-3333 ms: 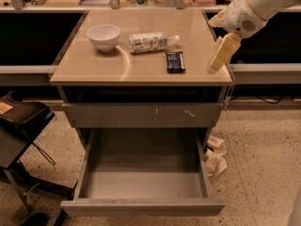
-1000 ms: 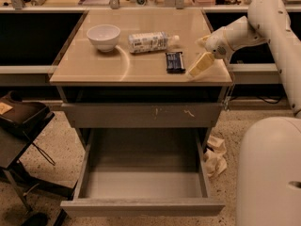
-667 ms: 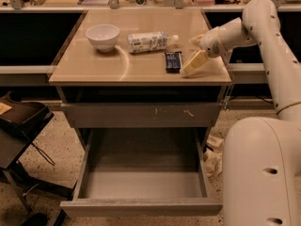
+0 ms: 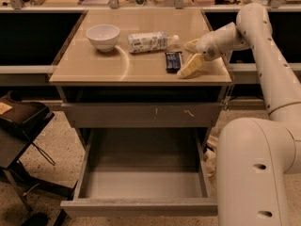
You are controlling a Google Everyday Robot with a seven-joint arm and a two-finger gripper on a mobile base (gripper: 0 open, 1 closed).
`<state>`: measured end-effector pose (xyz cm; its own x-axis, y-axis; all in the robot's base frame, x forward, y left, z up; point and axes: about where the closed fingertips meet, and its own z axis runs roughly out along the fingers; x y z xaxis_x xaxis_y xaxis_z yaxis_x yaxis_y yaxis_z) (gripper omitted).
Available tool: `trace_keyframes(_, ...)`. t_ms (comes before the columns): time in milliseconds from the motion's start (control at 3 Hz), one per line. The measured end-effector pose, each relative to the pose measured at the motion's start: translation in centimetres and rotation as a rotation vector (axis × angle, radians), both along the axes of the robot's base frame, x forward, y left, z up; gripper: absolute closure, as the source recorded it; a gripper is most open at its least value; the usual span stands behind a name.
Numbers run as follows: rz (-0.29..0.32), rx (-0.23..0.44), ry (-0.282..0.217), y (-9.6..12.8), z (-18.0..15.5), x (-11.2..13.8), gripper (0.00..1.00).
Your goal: Place rxbar blueberry into middle drawer
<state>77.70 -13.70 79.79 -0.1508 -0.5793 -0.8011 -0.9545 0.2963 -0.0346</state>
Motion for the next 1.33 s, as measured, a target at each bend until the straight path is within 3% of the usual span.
trace_keyframes(333,0.000,0.000,0.000,0.00,0.00,0.00,0.00)
trace_keyframes(667,0.000,0.000,0.000,0.00,0.00,0.00,0.18)
trace_keyframes(1333,0.000,0.000,0.000,0.01,-0.01,0.00,0.65)
